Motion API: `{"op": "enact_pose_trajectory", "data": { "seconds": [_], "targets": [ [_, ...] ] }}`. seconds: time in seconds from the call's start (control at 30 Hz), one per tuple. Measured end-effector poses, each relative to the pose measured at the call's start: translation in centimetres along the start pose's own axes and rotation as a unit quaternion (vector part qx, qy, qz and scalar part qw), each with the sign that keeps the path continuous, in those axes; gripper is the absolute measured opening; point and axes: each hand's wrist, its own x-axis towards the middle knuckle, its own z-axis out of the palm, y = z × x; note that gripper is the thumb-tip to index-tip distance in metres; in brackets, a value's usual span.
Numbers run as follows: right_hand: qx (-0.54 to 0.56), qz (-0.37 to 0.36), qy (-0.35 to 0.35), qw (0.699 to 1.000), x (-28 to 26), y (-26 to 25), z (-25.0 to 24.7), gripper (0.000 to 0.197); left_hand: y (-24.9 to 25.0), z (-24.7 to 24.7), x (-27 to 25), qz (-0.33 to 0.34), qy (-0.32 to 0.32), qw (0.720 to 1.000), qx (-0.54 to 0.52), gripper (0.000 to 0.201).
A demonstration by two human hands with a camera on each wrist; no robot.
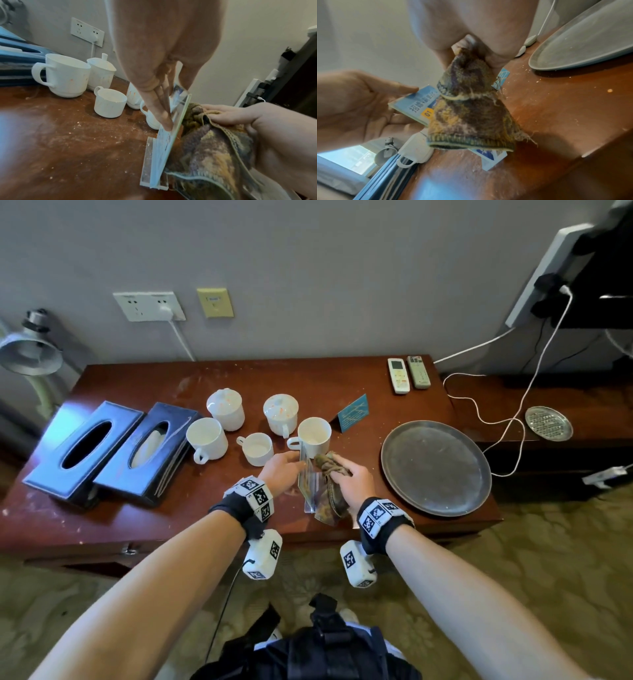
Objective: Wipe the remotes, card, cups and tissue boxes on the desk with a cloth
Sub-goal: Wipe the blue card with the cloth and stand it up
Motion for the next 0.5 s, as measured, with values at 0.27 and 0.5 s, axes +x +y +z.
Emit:
{"op": "enact_pose_trajectory", "data": {
  "seconds": [0.27,0.5],
  "targets": [
    [0.132,-0.004,-0.108,0.985,1.0,-0.2,0.7,0.043,0.3,1.9,0.6,-0.048,0.009,0.995,-0.086,0.024],
    [0.152,0.031,-0.116,0.981,0.7,3.5,3.3,0.042,-0.4,0.8,1.0,-0.059,-0.024,0.987,-0.150,0.021]
  ]
}}
